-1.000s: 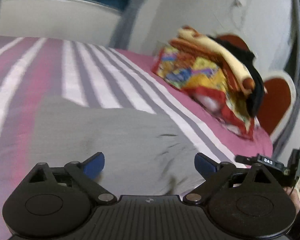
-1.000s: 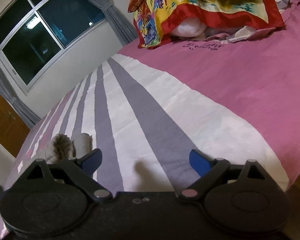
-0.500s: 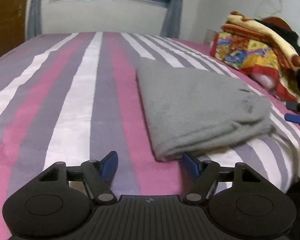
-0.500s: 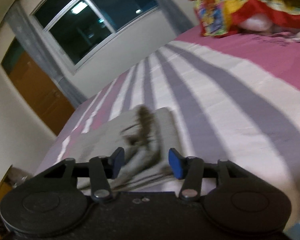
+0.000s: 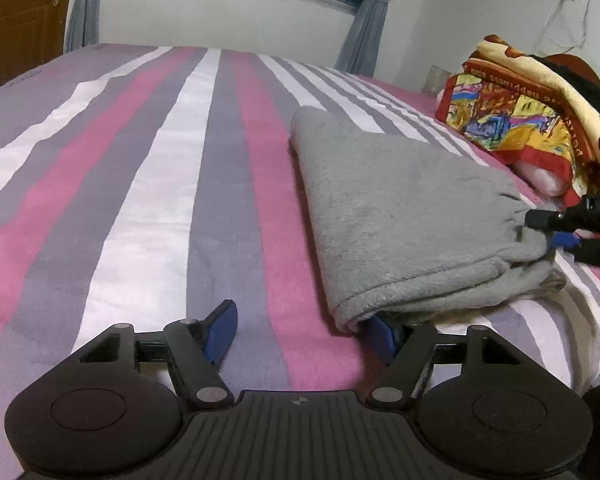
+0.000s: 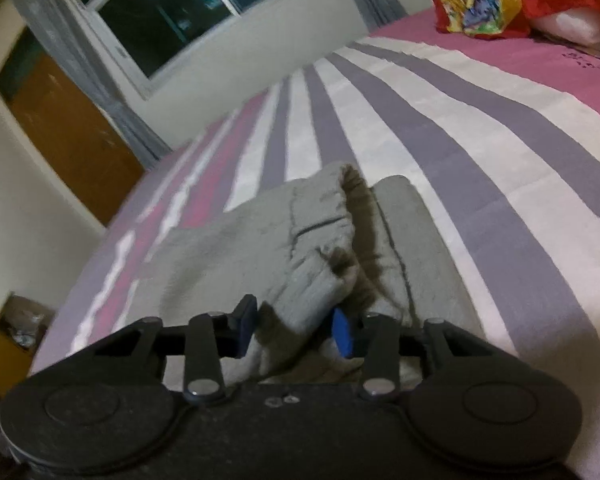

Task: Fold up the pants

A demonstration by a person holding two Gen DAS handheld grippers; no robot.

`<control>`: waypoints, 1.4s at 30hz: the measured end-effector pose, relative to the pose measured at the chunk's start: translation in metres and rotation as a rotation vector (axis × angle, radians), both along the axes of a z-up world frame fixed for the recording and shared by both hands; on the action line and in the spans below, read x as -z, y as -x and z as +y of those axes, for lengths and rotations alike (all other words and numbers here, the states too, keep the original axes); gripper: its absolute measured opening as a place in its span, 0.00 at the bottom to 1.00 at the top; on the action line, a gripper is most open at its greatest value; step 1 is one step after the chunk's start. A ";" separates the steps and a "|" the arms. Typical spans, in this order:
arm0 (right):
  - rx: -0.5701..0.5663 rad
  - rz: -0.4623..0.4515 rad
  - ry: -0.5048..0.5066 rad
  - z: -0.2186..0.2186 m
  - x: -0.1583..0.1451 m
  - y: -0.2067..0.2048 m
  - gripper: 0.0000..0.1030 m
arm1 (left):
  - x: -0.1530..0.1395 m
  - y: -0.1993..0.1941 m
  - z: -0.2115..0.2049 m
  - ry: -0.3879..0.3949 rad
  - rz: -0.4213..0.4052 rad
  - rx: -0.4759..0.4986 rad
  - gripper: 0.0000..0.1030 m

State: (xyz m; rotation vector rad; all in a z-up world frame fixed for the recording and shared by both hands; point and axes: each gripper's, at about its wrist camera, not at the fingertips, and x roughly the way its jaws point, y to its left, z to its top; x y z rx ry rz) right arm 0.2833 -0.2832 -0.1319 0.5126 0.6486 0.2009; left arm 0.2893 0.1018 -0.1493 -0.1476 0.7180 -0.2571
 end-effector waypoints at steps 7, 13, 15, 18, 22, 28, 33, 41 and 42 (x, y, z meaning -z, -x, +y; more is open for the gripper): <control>0.112 -0.045 0.007 -0.018 0.000 0.022 0.32 | 0.000 0.001 0.002 0.025 0.002 -0.001 0.68; 0.187 -0.036 -0.152 -0.053 0.012 0.050 0.61 | -0.004 0.008 0.008 0.064 -0.014 -0.013 0.68; 0.173 0.019 -0.203 -0.056 0.020 0.042 0.74 | -0.002 0.004 0.008 0.071 -0.003 -0.019 0.68; 0.116 0.062 -0.331 -0.051 0.034 0.028 0.74 | -0.001 0.000 0.003 0.047 0.001 -0.018 0.68; 0.069 0.108 -0.207 -0.029 0.028 0.007 0.41 | 0.002 -0.005 -0.003 -0.016 0.014 -0.013 0.68; -0.042 -0.158 -0.047 -0.015 -0.041 0.023 0.30 | 0.000 -0.002 -0.007 -0.021 0.003 -0.032 0.68; 0.031 0.023 -0.008 -0.041 0.005 0.002 0.31 | 0.001 -0.003 -0.009 -0.008 0.006 -0.032 0.71; 0.038 -0.082 -0.125 -0.056 -0.001 0.030 0.29 | 0.000 -0.003 -0.006 0.013 0.009 -0.025 0.71; 0.045 -0.087 -0.115 -0.058 0.000 0.033 0.29 | 0.001 -0.003 -0.005 0.015 0.008 -0.021 0.73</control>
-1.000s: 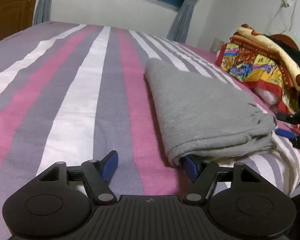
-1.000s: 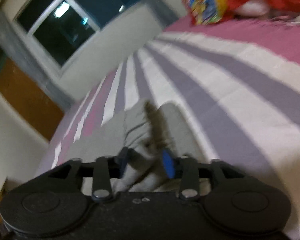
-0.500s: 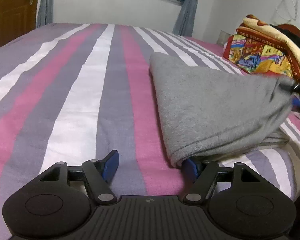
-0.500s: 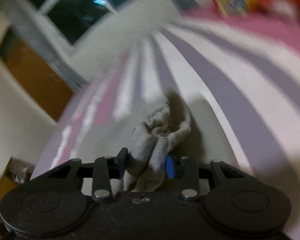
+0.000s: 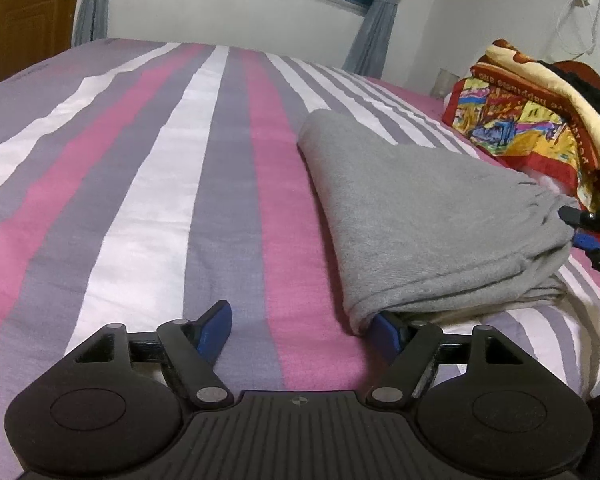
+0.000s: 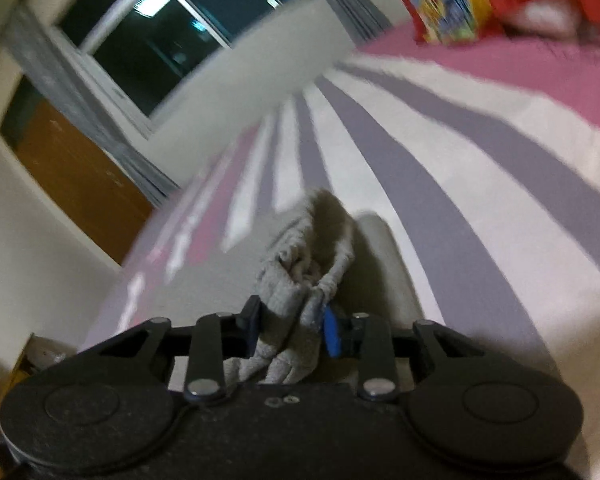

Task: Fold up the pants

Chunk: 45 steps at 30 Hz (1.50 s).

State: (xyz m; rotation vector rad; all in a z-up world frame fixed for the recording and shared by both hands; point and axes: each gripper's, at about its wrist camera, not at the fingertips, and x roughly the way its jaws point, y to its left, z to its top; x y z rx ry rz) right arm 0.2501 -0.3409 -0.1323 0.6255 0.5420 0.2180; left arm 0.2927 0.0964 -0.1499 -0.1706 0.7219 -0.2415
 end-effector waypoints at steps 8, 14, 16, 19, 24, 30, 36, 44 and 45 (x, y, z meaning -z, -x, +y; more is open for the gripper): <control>0.032 0.050 -0.034 -0.009 0.013 -0.010 0.29 | 0.002 -0.001 -0.004 -0.034 0.002 0.014 0.77; 0.014 0.167 -0.042 -0.017 0.034 -0.031 0.34 | -0.004 -0.003 -0.006 -0.075 0.032 0.067 0.77; -0.020 0.166 -0.004 -0.020 0.024 -0.028 0.42 | -0.010 -0.001 0.000 -0.072 0.045 0.118 0.77; 0.009 0.061 0.167 -0.020 -0.001 -0.012 0.43 | -0.032 0.004 0.019 0.043 -0.002 0.141 0.77; -0.049 -0.059 0.331 0.000 -0.030 -0.026 0.40 | -0.042 -0.040 0.013 0.139 -0.014 0.071 0.77; -0.124 0.124 0.485 0.014 0.010 -0.071 0.44 | -0.001 -0.088 -0.007 0.119 0.111 0.046 0.77; -0.110 -0.011 0.422 0.008 -0.019 -0.092 0.40 | -0.014 -0.121 -0.007 0.156 0.050 0.058 0.77; -0.174 0.096 0.477 0.023 0.013 -0.153 0.51 | 0.004 -0.194 -0.038 0.095 0.084 0.102 0.80; -0.174 0.089 0.461 0.021 0.009 -0.151 0.51 | -0.002 -0.196 -0.038 0.106 0.078 0.110 0.80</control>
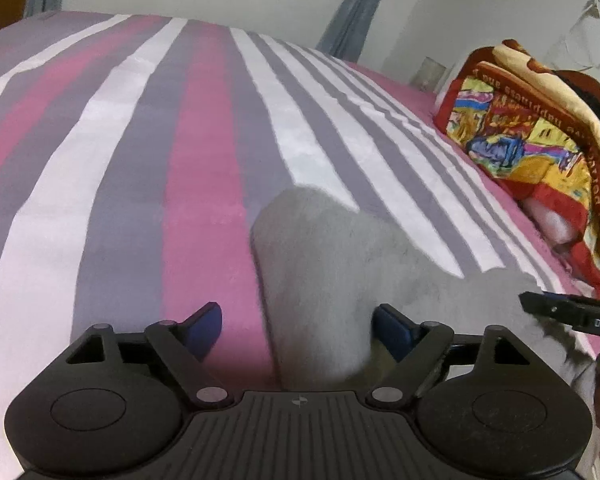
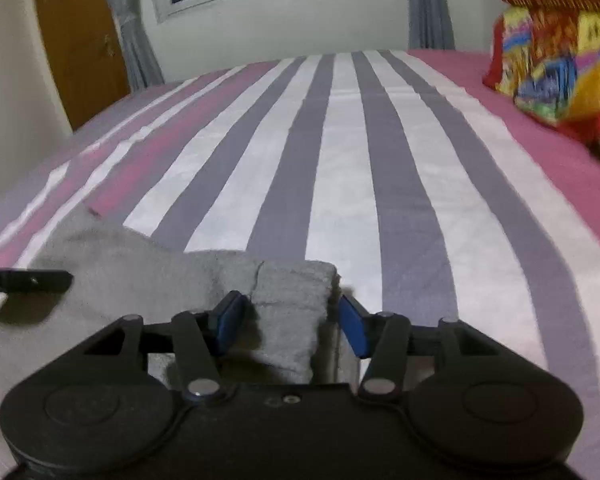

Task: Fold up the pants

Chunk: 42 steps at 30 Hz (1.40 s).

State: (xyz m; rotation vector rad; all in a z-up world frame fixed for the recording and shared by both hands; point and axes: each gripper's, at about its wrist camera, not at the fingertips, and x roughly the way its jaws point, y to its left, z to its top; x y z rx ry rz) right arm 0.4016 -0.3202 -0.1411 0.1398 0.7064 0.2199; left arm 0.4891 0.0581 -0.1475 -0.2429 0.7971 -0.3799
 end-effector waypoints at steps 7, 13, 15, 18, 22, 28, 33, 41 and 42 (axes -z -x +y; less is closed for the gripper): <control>0.013 0.000 0.001 0.000 0.012 0.005 0.50 | 0.007 -0.001 -0.004 -0.063 -0.020 0.022 0.80; 0.044 0.026 -0.021 -0.005 0.001 0.017 0.58 | -0.008 0.022 -0.007 -0.119 -0.009 0.017 0.80; 0.042 0.030 -0.026 -0.007 -0.001 0.027 0.58 | -0.011 0.035 -0.009 -0.122 -0.002 0.020 0.80; 0.049 0.027 -0.053 -0.007 -0.009 0.045 0.58 | -0.015 0.053 -0.013 -0.144 -0.001 0.028 0.80; 0.024 0.030 -0.066 -0.005 -0.015 0.072 0.58 | -0.015 0.077 -0.018 -0.148 0.005 0.042 0.80; 0.065 0.068 -0.086 -0.007 -0.010 0.093 0.58 | -0.019 0.103 -0.020 -0.161 0.011 0.046 0.80; 0.052 0.018 -0.091 -0.004 -0.025 0.108 0.58 | -0.028 0.121 -0.023 -0.188 0.001 0.065 0.80; 0.080 0.118 -0.090 -0.009 -0.005 0.108 0.69 | -0.024 0.142 -0.012 -0.153 0.024 0.035 0.80; 0.077 0.093 -0.083 -0.009 -0.010 0.113 0.69 | -0.024 0.145 -0.009 -0.146 0.021 0.033 0.80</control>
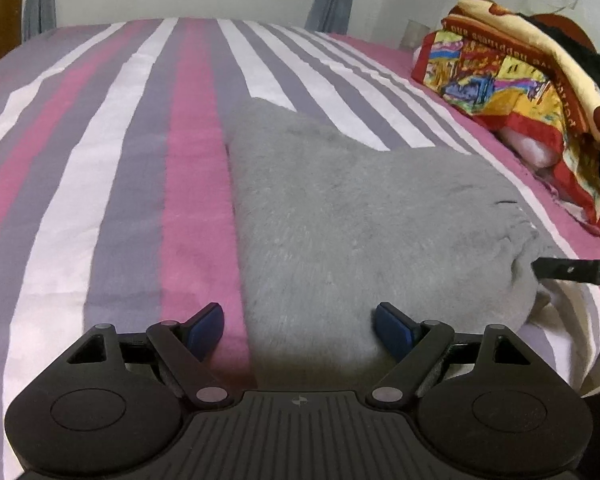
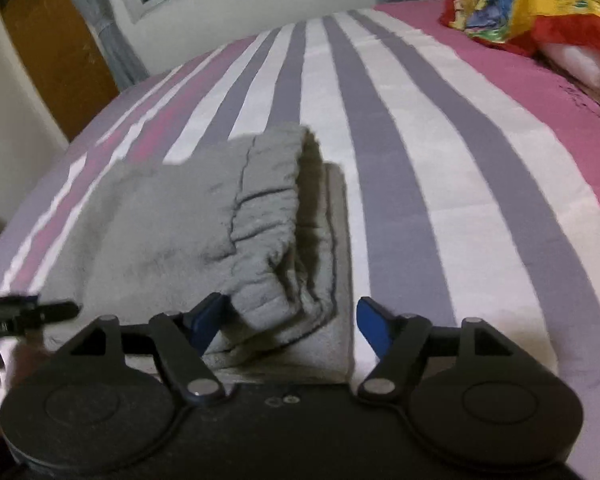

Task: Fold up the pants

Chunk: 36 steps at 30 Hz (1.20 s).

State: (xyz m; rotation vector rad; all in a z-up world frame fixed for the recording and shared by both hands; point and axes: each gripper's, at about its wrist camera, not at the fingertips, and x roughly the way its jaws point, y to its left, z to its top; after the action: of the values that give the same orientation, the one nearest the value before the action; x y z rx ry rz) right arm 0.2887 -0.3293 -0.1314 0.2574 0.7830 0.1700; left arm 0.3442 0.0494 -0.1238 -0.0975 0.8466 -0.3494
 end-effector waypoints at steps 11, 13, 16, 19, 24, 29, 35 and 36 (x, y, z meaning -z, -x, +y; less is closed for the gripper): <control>0.009 -0.058 -0.075 -0.008 -0.001 0.017 0.43 | 0.002 0.005 0.011 0.031 -0.011 -0.013 0.83; 0.019 -0.097 -0.088 -0.008 -0.004 0.023 0.40 | 0.000 0.009 0.017 0.034 -0.029 -0.022 0.83; 0.042 -0.151 -0.102 -0.011 -0.006 0.026 0.33 | 0.000 0.015 0.030 0.071 -0.042 -0.056 0.83; 0.017 -0.118 -0.102 -0.007 -0.002 0.008 0.32 | 0.004 0.016 0.041 0.103 -0.036 -0.086 0.83; -0.111 -0.176 -0.035 0.000 -0.007 -0.005 0.12 | 0.008 0.017 0.048 0.116 -0.026 -0.106 0.83; -0.082 -0.276 -0.038 -0.017 -0.025 0.018 0.10 | 0.010 0.017 0.049 0.149 -0.021 -0.106 0.83; 0.000 -0.085 -0.178 -0.033 0.010 -0.001 0.18 | 0.009 0.013 0.046 0.135 -0.017 -0.113 0.84; -0.002 -0.104 -0.178 -0.033 0.004 0.004 0.18 | 0.006 0.016 0.046 0.142 -0.033 -0.103 0.84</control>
State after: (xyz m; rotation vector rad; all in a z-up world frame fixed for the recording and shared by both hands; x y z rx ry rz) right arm 0.2851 -0.3619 -0.1358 0.4127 0.6654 0.2538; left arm 0.3286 0.0950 -0.1300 -0.2660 0.7804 -0.3130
